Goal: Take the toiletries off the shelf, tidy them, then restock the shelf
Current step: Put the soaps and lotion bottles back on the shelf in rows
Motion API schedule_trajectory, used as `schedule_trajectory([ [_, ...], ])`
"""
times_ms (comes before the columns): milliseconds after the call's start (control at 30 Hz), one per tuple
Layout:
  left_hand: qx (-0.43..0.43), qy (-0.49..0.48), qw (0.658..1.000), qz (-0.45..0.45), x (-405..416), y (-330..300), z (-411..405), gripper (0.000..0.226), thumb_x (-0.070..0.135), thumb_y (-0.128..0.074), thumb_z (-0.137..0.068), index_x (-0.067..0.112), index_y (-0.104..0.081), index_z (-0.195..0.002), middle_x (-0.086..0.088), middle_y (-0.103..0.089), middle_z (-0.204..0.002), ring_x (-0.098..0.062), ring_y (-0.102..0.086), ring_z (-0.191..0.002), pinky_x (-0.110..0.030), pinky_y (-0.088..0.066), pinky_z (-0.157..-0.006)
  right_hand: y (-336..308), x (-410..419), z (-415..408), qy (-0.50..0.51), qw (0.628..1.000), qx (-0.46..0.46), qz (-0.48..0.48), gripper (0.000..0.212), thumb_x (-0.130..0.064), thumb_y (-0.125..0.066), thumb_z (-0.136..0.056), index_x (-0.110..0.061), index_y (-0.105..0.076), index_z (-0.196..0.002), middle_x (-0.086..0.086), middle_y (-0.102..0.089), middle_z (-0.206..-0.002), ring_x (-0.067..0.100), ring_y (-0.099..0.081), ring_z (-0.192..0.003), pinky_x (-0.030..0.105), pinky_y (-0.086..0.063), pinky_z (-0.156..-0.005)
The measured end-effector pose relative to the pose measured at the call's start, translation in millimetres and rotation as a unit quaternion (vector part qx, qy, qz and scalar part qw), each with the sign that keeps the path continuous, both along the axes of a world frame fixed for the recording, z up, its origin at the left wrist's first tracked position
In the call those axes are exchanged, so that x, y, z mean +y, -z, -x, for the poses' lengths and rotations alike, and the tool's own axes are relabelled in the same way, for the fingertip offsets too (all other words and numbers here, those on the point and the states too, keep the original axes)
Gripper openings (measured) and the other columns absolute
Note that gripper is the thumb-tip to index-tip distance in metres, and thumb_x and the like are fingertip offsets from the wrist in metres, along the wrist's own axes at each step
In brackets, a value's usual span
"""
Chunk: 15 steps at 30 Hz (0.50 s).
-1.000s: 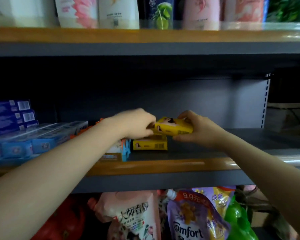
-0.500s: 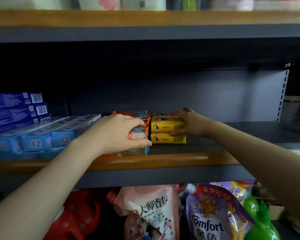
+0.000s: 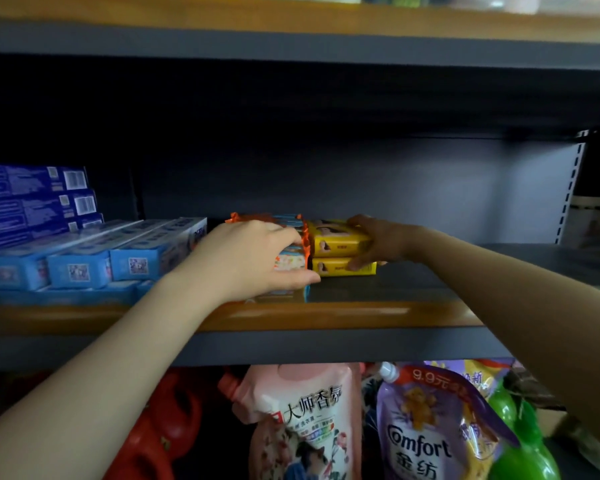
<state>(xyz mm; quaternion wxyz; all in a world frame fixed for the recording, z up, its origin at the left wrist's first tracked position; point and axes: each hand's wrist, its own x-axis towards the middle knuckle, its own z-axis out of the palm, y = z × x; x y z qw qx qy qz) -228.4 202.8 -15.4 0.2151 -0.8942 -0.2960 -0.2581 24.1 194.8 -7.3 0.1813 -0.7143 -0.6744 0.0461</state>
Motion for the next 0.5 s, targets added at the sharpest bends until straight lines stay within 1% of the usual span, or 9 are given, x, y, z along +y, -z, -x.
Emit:
schedule_trajectory([
  [67, -0.01, -0.002, 1.0, -0.014, -2, 3, 0, 0.09, 0.085, -0.013, -0.058, 0.032, -0.055, -0.118, 0.008, -0.06, -0.118, -0.015, -0.057, -0.102, -0.03, -0.046, -0.072, 2, 1, 0, 0.008, 0.999, -0.032, -0.017, 0.085, -0.032, -0.078, -0.072, -0.02, -0.029, -0.141, 0.01, -0.05, -0.131, 0.019, -0.058, -0.087, 0.029, -0.05, -0.074],
  [100, -0.011, -0.002, 1.0, -0.022, -4, 4, 0, 0.09, 0.083, -0.012, -0.059, 0.031, -0.056, -0.117, 0.007, -0.061, -0.118, -0.016, -0.057, -0.103, -0.031, -0.046, -0.073, 3, 2, -1, 0.02, 0.998, -0.049, -0.019, 0.085, -0.035, -0.077, -0.073, -0.02, -0.028, -0.141, 0.011, -0.051, -0.13, 0.022, -0.061, -0.085, 0.029, -0.05, -0.074],
  [167, -0.015, -0.003, 0.999, -0.037, -7, 5, 0, 0.086, 0.081, -0.015, -0.063, 0.028, -0.058, -0.116, 0.006, -0.063, -0.116, -0.018, -0.058, -0.104, -0.031, -0.046, -0.072, 5, 3, 0, 0.046, 0.995, -0.089, -0.02, 0.088, -0.042, -0.074, -0.073, -0.021, -0.026, -0.143, 0.013, -0.05, -0.133, 0.03, -0.06, -0.102, 0.032, -0.049, -0.083],
  [233, -0.017, -0.007, 0.999, -0.042, -11, 6, 1, 0.078, 0.078, -0.024, -0.072, 0.024, -0.06, -0.115, 0.003, -0.064, -0.115, -0.02, -0.058, -0.104, -0.031, -0.045, -0.072, 5, 1, 1, 0.069, 0.988, -0.14, -0.013, 0.092, -0.048, -0.072, -0.074, -0.02, -0.021, -0.146, 0.014, -0.047, -0.138, 0.033, -0.05, -0.119, 0.037, -0.044, -0.095],
  [300, -0.031, 0.004, 0.998, -0.049, -17, 8, 1, 0.065, 0.068, -0.038, -0.079, 0.019, -0.06, -0.115, -0.001, -0.064, -0.115, -0.021, -0.056, -0.108, -0.033, -0.046, -0.076, 2, -7, 6, 0.08, 0.984, -0.161, -0.007, 0.097, -0.05, -0.071, -0.074, -0.02, -0.015, -0.148, 0.015, -0.04, -0.142, 0.035, -0.043, -0.126, 0.043, -0.041, -0.102],
  [333, -0.043, 0.019, 0.997, -0.06, -22, 9, 1, 0.058, 0.06, -0.044, -0.083, 0.015, -0.06, -0.115, -0.003, -0.063, -0.115, -0.023, -0.055, -0.109, -0.034, -0.047, -0.077, -1, -16, 9, 0.081, 0.985, -0.151, -0.021, 0.097, -0.049, -0.071, -0.074, -0.02, -0.014, -0.148, 0.016, -0.037, -0.144, 0.035, -0.04, -0.129, 0.043, -0.039, -0.103],
  [367, -0.054, 0.039, 0.995, -0.081, -29, 10, 1, 0.052, 0.053, -0.05, -0.085, 0.011, -0.062, -0.114, -0.006, -0.064, -0.114, -0.025, -0.056, -0.109, -0.035, -0.048, -0.079, -5, -27, 12, 0.076, 0.987, -0.135, -0.054, 0.092, -0.047, -0.069, -0.077, -0.018, -0.018, -0.147, 0.017, -0.037, -0.144, 0.035, -0.039, -0.129, 0.042, -0.038, -0.104],
  [433, -0.088, 0.096, 0.982, -0.134, -43, 15, -3, 0.04, 0.036, -0.055, -0.084, 0.005, -0.065, -0.107, -0.011, -0.065, -0.109, -0.029, -0.058, -0.105, -0.038, -0.05, -0.079, -10, -56, 17, 0.041, 0.979, -0.113, -0.165, 0.07, -0.039, -0.065, -0.083, -0.011, -0.036, -0.14, 0.017, -0.047, -0.136, 0.032, -0.047, -0.121, 0.032, -0.038, -0.098],
  [500, -0.12, 0.163, 0.964, -0.17, -59, 25, -10, 0.029, 0.023, -0.056, -0.084, 0.002, -0.067, -0.1, -0.013, -0.065, -0.104, -0.032, -0.059, -0.102, -0.041, -0.051, -0.081, -6, -95, 21, -0.023, 0.953, -0.115, -0.278, 0.042, -0.027, -0.064, -0.086, -0.006, -0.055, -0.122, 0.015, -0.06, -0.116, 0.023, -0.056, -0.093, 0.019, -0.036, -0.079],
])
